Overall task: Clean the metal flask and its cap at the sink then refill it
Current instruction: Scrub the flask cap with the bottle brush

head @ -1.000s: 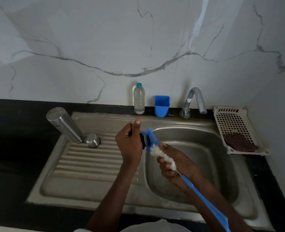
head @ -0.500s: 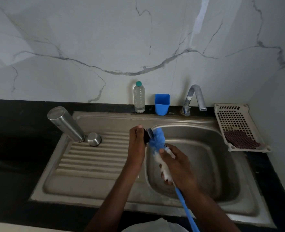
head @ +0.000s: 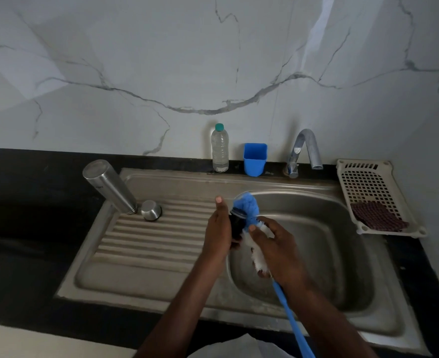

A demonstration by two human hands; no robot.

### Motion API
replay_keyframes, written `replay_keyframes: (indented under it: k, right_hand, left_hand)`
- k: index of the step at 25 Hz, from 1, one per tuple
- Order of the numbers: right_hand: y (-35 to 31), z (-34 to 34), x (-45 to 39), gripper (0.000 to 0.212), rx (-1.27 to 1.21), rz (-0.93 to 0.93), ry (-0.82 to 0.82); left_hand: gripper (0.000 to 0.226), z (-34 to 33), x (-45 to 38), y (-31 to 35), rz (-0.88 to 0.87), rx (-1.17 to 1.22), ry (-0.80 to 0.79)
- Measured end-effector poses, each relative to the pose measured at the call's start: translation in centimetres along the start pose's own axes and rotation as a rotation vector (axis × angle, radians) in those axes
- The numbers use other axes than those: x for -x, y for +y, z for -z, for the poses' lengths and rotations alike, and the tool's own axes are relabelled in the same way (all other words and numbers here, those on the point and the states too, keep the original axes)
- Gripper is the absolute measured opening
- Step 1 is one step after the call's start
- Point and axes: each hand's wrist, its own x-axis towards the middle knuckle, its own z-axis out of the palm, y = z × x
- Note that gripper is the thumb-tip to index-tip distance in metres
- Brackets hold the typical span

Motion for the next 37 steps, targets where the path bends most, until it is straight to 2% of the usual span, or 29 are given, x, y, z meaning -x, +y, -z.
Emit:
replay_keyframes:
  k: [2, 3, 5, 7, 11, 15, 18, 21, 24, 26, 27, 28, 30, 33, 35, 37]
  right_hand:
    - [0.0, 0.0, -0.1, 0.016, 0.020, -0.017, 0.011]
    - [0.1, 0.0, -0.2, 0.016, 0.027, -0.022, 0.011]
    - [0.1, -0.1, -0.4, 0.016, -0.005, -0.048, -0.014]
    - [-0.2, 0.0, -0.5, 0.016, -0.044, -0.073, -0.038]
    - [-0.3, 0.6, 0.7, 0.023, 0.021, -0.017, -0.056]
    - [-0.1, -0.2, 0.9, 0.028, 0.120, 0.048, 0.001]
    - [-0.9, 0.3, -0.5, 0.025, 0.057, -0.021, -0.034]
    - [-0.7, 0.6, -0.2, 0.018, -0.006, -0.087, -0.140]
    - [-0.5, 0.9, -0.9, 0.019, -0.110, -0.208, -0.117]
    - [-0.9, 1.2, -1.8, 0.021, -0.267, -0.307, -0.111]
    - [-1.2, 1.3, -1.7, 0.023, -0.302, -0.317, -0.106]
    - [-1.3, 1.1, -1.3, 0.024, -0.258, -0.279, -0.088]
    - [-1.5, 0.5, 0.9, 0.025, -0.002, -0.082, -0.014]
    - [-2.6, 0.1, 1.8, 0.040, 0.354, 0.226, 0.034]
    - [-3.7, 0.1, -0.3, 0.046, 0.577, 0.307, 0.017]
    - [-4.8, 0.0, -1.9, 0.050, 0.775, 0.399, 0.030]
  left_hand:
    - [0.082, 0.5, 0.4, -0.4, -0.118, -0.020, -0.059]
    - [0.073, 0.9, 0.5, -0.5, -0.162, -0.032, -0.112]
    - [0.053, 1.9, 0.7, -0.6, -0.117, 0.058, -0.207]
    - [0.066, 2.6, 0.6, -0.6, -0.027, 0.236, -0.236]
    - [0.033, 2.7, -0.1, -0.7, -0.031, 0.354, -0.060]
    - [0.042, 1.6, 0.0, -0.4, 0.037, 0.208, 0.051]
    - [0.039, 1.2, 0.0, -0.5, 0.023, 0.152, 0.049]
    - [0.066, 1.9, -1.3, -0.2, 0.099, 0.111, 0.068]
    - [0.073, 1.5, -1.1, 0.0, 0.091, 0.048, -0.005]
    - [0.068, 0.9, -0.2, -0.2, 0.014, 0.023, -0.082]
    - [0.065, 0.7, -0.2, -0.3, -0.026, 0.032, -0.064]
    - [0.064, 0.6, -0.4, -0.2, -0.053, 0.063, 0.009]
    - [0.062, 1.0, -1.5, 0.1, -0.068, 0.143, 0.205]
    - [0.055, 1.3, -2.6, 0.5, -0.113, 0.059, 0.399]
    - [0.053, 0.5, -2.4, 1.1, -0.125, -0.011, 0.374]
    - [0.046, 0.1, -2.2, 1.9, -0.103, 0.108, 0.306]
